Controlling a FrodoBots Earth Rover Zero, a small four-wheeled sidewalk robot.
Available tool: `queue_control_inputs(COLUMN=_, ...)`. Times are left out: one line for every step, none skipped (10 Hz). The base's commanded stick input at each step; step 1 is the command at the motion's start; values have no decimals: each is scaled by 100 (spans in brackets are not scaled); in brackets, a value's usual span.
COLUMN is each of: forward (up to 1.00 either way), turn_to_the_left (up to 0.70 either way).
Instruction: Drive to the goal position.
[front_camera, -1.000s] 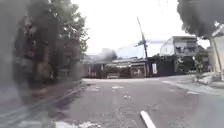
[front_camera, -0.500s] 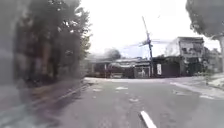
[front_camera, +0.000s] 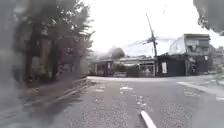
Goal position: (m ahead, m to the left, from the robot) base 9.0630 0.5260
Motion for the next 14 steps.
queue_control_inputs(forward=70, turn_to_the_left=-35)
queue_control_inputs(forward=70, turn_to_the_left=-26)
queue_control_inputs(forward=70, turn_to_the_left=-10)
queue_control_inputs(forward=70, turn_to_the_left=-1)
queue_control_inputs(forward=70, turn_to_the_left=0)
queue_control_inputs(forward=70, turn_to_the_left=0)
queue_control_inputs(forward=70, turn_to_the_left=0)
queue_control_inputs(forward=70, turn_to_the_left=0)
queue_control_inputs(forward=70, turn_to_the_left=0)
queue_control_inputs(forward=70, turn_to_the_left=0)
queue_control_inputs(forward=70, turn_to_the_left=0)
queue_control_inputs(forward=70, turn_to_the_left=0)
queue_control_inputs(forward=70, turn_to_the_left=0)
queue_control_inputs(forward=70, turn_to_the_left=0)
